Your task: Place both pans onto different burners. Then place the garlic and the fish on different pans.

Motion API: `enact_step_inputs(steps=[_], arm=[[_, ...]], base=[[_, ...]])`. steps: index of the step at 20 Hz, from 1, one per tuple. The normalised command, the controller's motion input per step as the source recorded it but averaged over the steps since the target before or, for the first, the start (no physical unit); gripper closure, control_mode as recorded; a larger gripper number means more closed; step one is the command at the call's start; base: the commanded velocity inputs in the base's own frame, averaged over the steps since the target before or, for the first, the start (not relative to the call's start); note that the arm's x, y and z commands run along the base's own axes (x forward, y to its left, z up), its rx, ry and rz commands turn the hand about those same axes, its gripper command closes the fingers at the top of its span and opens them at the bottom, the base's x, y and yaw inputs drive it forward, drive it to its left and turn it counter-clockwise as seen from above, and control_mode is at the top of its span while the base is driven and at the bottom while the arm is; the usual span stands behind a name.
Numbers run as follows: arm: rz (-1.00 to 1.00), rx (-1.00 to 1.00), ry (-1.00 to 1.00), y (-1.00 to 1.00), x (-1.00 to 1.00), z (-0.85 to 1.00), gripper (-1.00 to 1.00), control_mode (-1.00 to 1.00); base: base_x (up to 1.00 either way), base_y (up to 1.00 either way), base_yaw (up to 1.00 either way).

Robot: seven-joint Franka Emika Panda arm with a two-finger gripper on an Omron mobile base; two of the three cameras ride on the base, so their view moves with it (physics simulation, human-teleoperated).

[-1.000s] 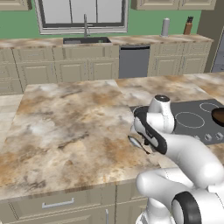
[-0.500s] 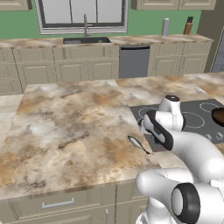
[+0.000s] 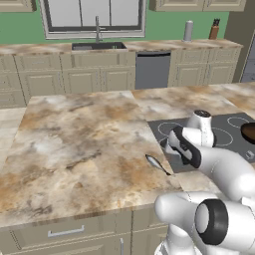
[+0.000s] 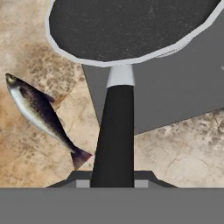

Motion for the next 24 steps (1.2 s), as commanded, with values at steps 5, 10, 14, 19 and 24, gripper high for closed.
enact_step_inputs(steps=[5,10,14,19,24], arm=[[0.00,0.00,0.00,-0.20,0.00,-0.21,1.00,-1.00],[0.00,0.00,0.00,-0.18,0.00,-0.30,1.00,-1.00],[0.00,0.00,0.00,-0.16,-0.01,-0.20,1.00,-1.00],[0.00,0.00,0.00,-0.01,0.00,-0.14,1.00,-1.00],[0.00,0.00,0.00,0.00,0.00,-0.11,1.00,-1.00]], base=[[0.00,0.00,0.00],[0.00,0.00,0.00],[0.00,0.00,0.00],[0.00,0.00,0.00],[0.00,0.00,0.00]])
